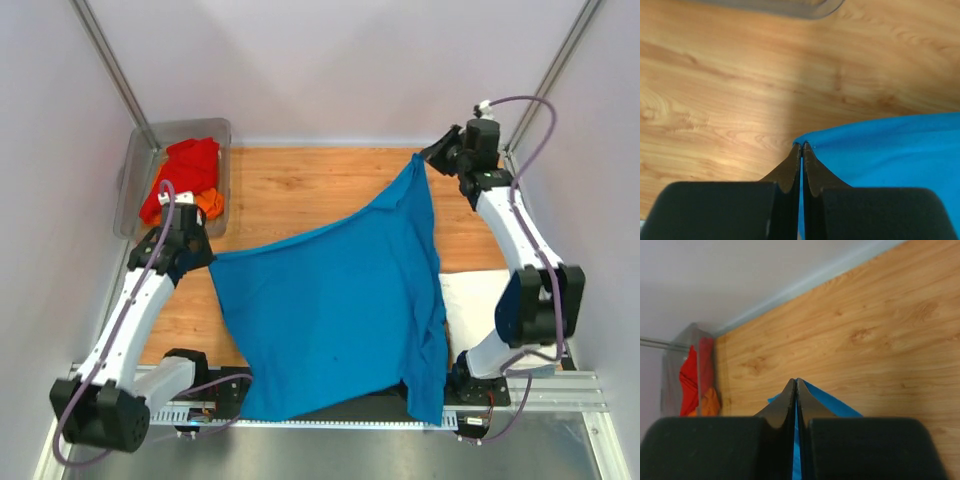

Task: Fold and stack the t-shirts
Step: Flatten the tshirt out

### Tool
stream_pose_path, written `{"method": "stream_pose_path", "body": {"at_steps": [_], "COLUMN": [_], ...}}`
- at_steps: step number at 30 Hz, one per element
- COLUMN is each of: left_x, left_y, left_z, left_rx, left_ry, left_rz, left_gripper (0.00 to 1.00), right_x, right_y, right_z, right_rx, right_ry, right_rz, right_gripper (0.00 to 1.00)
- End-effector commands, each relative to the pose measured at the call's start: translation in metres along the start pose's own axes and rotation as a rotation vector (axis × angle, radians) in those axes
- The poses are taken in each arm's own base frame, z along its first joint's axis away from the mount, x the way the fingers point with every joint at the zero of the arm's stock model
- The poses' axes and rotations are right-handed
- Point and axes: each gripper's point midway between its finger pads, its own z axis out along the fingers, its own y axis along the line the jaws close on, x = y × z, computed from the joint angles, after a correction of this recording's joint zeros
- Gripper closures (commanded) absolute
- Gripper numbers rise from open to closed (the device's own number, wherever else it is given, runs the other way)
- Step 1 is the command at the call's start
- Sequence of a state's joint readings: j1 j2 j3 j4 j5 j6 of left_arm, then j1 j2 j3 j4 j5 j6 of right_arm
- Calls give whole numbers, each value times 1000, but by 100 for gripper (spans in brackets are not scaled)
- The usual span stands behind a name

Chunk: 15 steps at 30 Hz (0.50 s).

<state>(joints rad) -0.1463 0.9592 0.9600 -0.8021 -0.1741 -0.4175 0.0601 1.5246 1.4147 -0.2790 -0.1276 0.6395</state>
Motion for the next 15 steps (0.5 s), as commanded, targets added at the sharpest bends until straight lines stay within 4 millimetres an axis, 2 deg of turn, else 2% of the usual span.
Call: {"method": "stream_pose_path", "body": {"at_steps": [1,2,3,4,5,6,7,11,15], "left_x": [-19,-10,-6,-2,-2,2,0,-12,-15], "left_y": [7,9,14,17,20,24,26,29,31], "left_z": [35,56,67,85,92,96,102,126,132], "left_rx": [-51,-81,-103,-134,-161,-188,-205,-233,-248], "left_ry": [-45,19,55,116,141,180,192,203,214], "left_rz": [-61,-60,-66,-63,-66,-59,-51,-2,29], "left_gripper": [100,100,100,100,100,100,100,100,100], "right_x": [-13,8,8,14,20,44,39,61,67], "right_y": [27,8,13,10,7,-11,-1,-16,-27], "right_z": [36,66,76,89,99,119,125,150,143], "right_rx": [-137,-100,-117,-111,-104,-64,-85,-34,35], "right_ry": [-62,-1,7,29,53,122,118,209,266], "right_rz": [-39,-31,-36,-38,-34,-22,-30,-20,-26], "right_gripper": [100,100,100,100,100,100,100,100,100]}}
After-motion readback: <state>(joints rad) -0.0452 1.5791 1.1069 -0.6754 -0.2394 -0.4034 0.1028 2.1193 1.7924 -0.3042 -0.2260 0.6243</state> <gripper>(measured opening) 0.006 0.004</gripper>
